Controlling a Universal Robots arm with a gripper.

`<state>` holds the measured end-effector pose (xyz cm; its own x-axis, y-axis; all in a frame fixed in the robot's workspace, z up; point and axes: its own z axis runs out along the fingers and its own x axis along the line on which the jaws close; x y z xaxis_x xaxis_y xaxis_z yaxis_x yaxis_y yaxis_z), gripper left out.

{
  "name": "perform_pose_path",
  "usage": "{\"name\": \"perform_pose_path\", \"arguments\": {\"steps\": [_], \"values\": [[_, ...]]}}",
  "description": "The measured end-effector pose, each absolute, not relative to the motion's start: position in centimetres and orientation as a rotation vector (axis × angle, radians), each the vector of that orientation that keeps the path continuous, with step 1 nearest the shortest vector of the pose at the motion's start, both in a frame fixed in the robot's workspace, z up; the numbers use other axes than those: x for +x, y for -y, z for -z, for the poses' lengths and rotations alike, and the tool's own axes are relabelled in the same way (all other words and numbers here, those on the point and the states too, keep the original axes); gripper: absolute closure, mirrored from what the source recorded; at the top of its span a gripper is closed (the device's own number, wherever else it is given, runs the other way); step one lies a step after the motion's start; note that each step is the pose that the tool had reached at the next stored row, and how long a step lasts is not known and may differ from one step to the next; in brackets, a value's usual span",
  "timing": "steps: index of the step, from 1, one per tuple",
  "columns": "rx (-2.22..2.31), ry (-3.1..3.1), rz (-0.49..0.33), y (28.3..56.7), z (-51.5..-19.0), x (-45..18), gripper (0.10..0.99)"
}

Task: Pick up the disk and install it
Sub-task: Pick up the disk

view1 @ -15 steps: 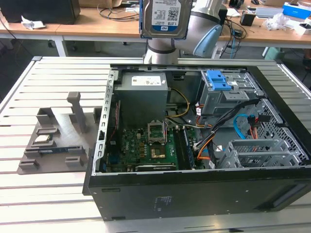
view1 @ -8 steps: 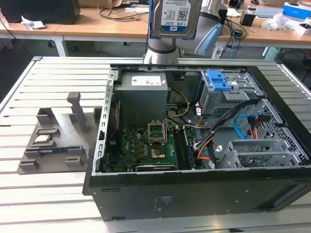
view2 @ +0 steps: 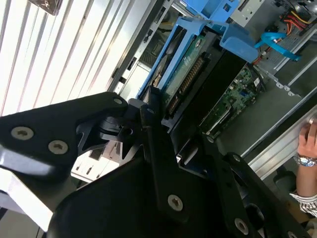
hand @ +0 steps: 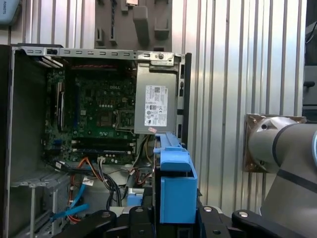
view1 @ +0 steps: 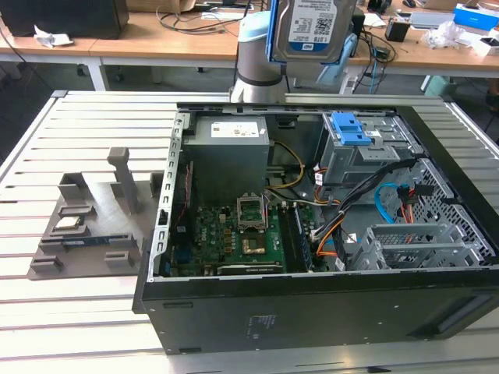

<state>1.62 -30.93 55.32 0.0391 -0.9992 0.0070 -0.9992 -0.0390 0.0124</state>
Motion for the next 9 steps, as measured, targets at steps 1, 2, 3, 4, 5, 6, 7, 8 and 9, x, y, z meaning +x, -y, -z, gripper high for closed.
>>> {"name": "perform_pose_path", "arguments": {"steps": [1, 2, 3, 4, 5, 6, 7, 8, 9], "values": [[2.254, 2.168, 0.005, 30.93, -55.33, 1.62, 0.725], [2.254, 2.168, 0.004, 30.93, -55.33, 1.63, 0.725], [2.253, 2.167, 0.003, 30.93, -55.32, 1.64, 0.725], [2.253, 2.167, 0.003, 30.93, -55.32, 1.65, 0.725], [2.254, 2.167, 0.003, 31.01, -55.32, 1.65, 0.725], [2.253, 2.167, 0.003, 31.19, -55.32, 1.65, 0.725], [2.253, 2.167, 0.003, 31.42, -55.32, 1.65, 0.725], [2.253, 2.167, 0.003, 31.56, -55.32, 1.65, 0.725], [2.253, 2.167, 0.003, 31.82, -55.32, 1.65, 0.725]]}}
